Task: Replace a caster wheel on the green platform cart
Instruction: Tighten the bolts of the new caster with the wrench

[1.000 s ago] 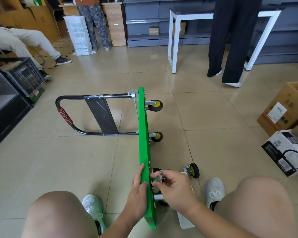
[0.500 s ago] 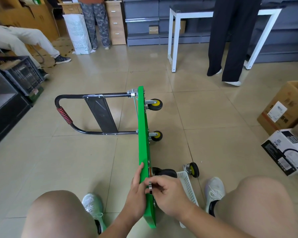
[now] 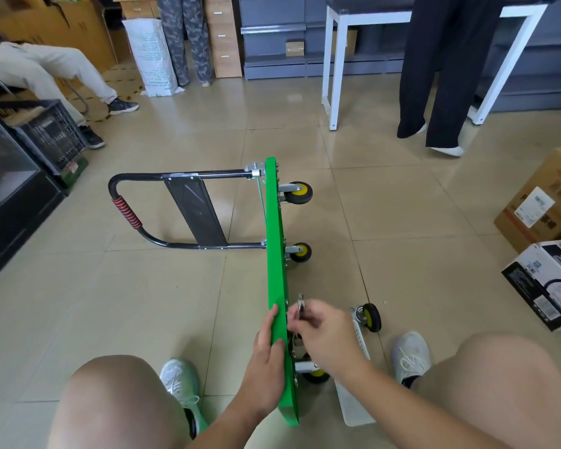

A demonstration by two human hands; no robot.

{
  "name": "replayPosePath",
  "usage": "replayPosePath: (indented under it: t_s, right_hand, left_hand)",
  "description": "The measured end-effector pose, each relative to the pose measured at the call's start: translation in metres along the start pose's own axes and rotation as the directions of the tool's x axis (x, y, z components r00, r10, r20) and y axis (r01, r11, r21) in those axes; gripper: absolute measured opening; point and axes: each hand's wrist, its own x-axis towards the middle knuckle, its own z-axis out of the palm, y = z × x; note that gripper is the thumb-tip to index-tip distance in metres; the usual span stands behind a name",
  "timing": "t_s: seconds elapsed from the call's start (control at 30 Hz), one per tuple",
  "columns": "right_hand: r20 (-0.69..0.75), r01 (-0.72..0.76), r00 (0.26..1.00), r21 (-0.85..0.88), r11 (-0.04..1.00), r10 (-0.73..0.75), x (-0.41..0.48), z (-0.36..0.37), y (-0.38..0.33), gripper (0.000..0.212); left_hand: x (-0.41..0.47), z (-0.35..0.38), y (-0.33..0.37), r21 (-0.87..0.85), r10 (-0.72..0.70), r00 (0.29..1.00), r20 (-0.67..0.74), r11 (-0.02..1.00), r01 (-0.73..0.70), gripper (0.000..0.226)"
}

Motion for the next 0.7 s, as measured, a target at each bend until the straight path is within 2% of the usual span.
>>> replayPosePath:
  t_s: [0.2,0.3,0.47,0.57,0.7]
  right_hand:
    - [0.071,-0.141,0.986,-0.149,0.979,0.153,0.047,0.001,-0.018,0.014]
    - [0.063,-0.152,0.984,-0.164,0.975,0.165,0.049,0.005,-0.018,0.017]
    - [0.103,-0.091,0.99,-0.086,0.992,0.1,0.04,-0.003,-0.022,0.015]
    - [0.057,-0.076,0.995,-0.05,0.996,0.079,0.03,-0.014,-0.023,0.011]
    - [-0.036,-0.123,0.992,-0.012,0.992,0.122,0.021,-0.025,-0.016,0.013]
  left_hand:
    - [0.0,-0.001,-0.001,0.0,0.009,1.0,0.006,1.0,-0.009,0.062]
    - [-0.001,-0.001,0.001,0.0,-0.003,1.0,0.019,1.0,0.003,0.063]
    - [-0.003,-0.002,0.003,0.037,0.008,1.0,0.009,0.999,-0.008,0.059]
    - [-0.004,-0.002,0.004,0.055,-0.01,1.0,0.022,0.998,0.009,0.059]
    - [-0.005,-0.002,0.006,0.065,0.021,1.0,0.021,0.998,-0.023,0.057]
